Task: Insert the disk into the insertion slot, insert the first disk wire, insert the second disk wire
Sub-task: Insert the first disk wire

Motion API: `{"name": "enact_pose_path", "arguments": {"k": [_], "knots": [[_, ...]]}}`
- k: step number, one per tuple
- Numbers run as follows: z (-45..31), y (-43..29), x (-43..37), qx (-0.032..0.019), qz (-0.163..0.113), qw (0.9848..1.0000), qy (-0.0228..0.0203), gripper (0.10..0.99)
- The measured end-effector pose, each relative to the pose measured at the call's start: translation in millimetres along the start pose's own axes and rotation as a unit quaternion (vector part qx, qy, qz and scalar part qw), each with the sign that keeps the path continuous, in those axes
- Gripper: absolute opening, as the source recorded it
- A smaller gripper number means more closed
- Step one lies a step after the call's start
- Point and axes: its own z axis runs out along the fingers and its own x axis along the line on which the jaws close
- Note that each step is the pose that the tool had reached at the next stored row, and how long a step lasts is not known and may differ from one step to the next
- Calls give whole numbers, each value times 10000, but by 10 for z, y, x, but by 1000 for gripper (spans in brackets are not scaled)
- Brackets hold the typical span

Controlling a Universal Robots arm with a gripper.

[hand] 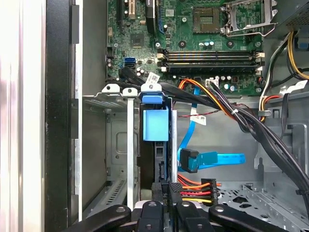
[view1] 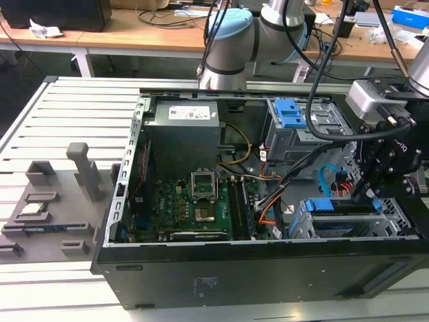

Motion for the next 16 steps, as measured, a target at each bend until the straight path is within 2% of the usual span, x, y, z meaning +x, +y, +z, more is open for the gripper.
{"name": "enact_pose_path", "arguments": {"k": [4,5,7,12,15,16], "knots": [[13,-1,-1,0,0,10000,-7,180],[5,0,0,0,0,10000,2,247],[-28,1,2,0,0,10000,1,247],[-276,11,8,0,0,10000,1,247],[-376,15,-13,0,0,10000,1,231],[-410,17,-19,0,0,10000,0,165]]}}
